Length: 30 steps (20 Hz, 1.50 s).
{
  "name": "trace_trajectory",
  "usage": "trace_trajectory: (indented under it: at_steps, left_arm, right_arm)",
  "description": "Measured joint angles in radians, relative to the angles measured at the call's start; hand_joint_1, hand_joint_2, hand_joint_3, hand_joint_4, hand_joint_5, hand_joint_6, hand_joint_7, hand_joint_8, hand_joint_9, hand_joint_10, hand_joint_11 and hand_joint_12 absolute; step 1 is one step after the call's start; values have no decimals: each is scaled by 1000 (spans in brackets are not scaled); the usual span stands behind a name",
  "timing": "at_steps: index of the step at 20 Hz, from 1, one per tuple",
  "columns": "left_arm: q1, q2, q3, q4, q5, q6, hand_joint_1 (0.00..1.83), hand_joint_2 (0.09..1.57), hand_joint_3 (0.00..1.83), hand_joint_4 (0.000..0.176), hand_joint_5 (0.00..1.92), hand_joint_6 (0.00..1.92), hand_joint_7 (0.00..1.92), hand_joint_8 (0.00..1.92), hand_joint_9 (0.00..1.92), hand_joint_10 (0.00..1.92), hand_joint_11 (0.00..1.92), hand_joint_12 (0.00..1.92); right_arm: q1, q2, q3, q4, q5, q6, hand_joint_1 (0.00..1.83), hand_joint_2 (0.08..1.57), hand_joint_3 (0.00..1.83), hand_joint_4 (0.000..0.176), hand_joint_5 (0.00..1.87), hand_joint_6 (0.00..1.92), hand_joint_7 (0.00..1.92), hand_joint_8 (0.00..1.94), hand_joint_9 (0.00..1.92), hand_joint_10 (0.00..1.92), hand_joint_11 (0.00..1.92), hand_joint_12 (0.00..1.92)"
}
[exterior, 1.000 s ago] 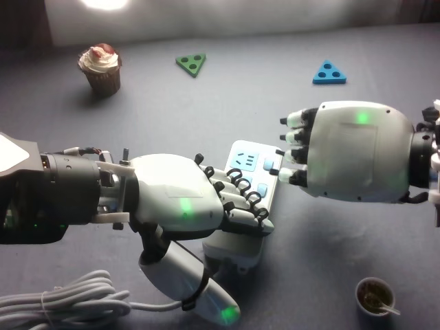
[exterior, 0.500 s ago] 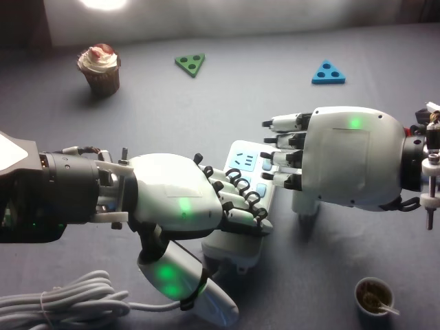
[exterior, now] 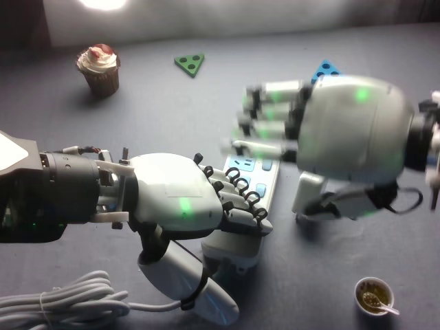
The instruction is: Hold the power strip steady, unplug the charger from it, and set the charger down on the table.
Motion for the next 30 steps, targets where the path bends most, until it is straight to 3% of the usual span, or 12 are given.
trace_trajectory:
  at_steps: [2, 5, 7, 9, 12, 14, 19, 21, 27, 30]
  left_arm:
    - [0, 0, 0, 0, 0, 0, 0, 1012, 2, 0, 220, 3, 251, 5, 228, 5, 209, 15]
    - [-2, 0, 0, 0, 0, 0, 0, 1012, 1, 0, 217, 1, 253, 4, 233, 6, 217, 18]
    - [-5, 0, -4, 0, 1, 0, 0, 1014, 2, 0, 236, 8, 272, 10, 255, 13, 238, 26]
    - [-18, 2, -4, 4, -3, 0, 0, 1009, 0, 0, 241, 7, 270, 6, 252, 8, 233, 23]
    - [-54, 19, 1, 15, -20, -3, 0, 1008, 0, 0, 234, 2, 266, 3, 250, 5, 229, 20]
    - [-75, 45, 1, 15, -20, -3, 0, 1010, 0, 0, 216, 0, 252, 0, 235, 0, 216, 15]
    - [-157, 63, 8, -13, -21, -4, 0, 1010, 0, 0, 236, 7, 271, 7, 249, 5, 224, 17]
    - [-187, 82, 8, -29, -29, -5, 0, 1013, 1, 0, 199, 0, 241, 0, 233, 0, 210, 10]
    - [-216, 115, 16, -67, -26, -6, 0, 1016, 1, 0, 223, 8, 255, 5, 242, 3, 225, 16]
    - [-217, 132, 16, -68, -36, -7, 0, 1020, 2, 0, 235, 10, 265, 7, 249, 5, 218, 12]
  right_arm:
    - [59, 41, -68, 89, 2, 5, 400, 939, 0, 0, 216, 0, 321, 0, 349, 1, 280, 252]
    - [110, 113, -154, 103, 1, 31, 274, 933, 0, 0, 221, 3, 324, 2, 352, 2, 282, 244]
    - [114, 186, -205, 132, -4, 72, 154, 948, 5, 0, 243, 10, 337, 6, 358, 6, 291, 244]
    - [103, 247, -254, 251, -34, 92, 60, 970, 10, 0, 257, 9, 340, 5, 351, 2, 273, 232]
    - [72, 333, -315, 215, -37, 193, 54, 977, 7, 0, 285, 13, 370, 12, 378, 10, 284, 231]
    - [73, 348, -325, 210, -40, 196, 18, 981, 7, 0, 285, 10, 375, 11, 380, 9, 291, 231]
    - [80, 381, -349, 206, -172, 196, 67, 980, 2, 0, 312, 11, 378, 5, 378, 4, 282, 214]
    - [92, 384, -351, 207, -196, 169, 65, 998, 8, 0, 278, 6, 299, 0, 284, 0, 194, 168]
    - [172, 391, -374, 212, -299, 148, 126, 993, 0, 0, 314, 14, 275, 7, 230, 8, 174, 151]
    - [168, 391, -375, 207, -322, 140, 154, 985, 0, 0, 351, 7, 307, 3, 261, 4, 208, 157]
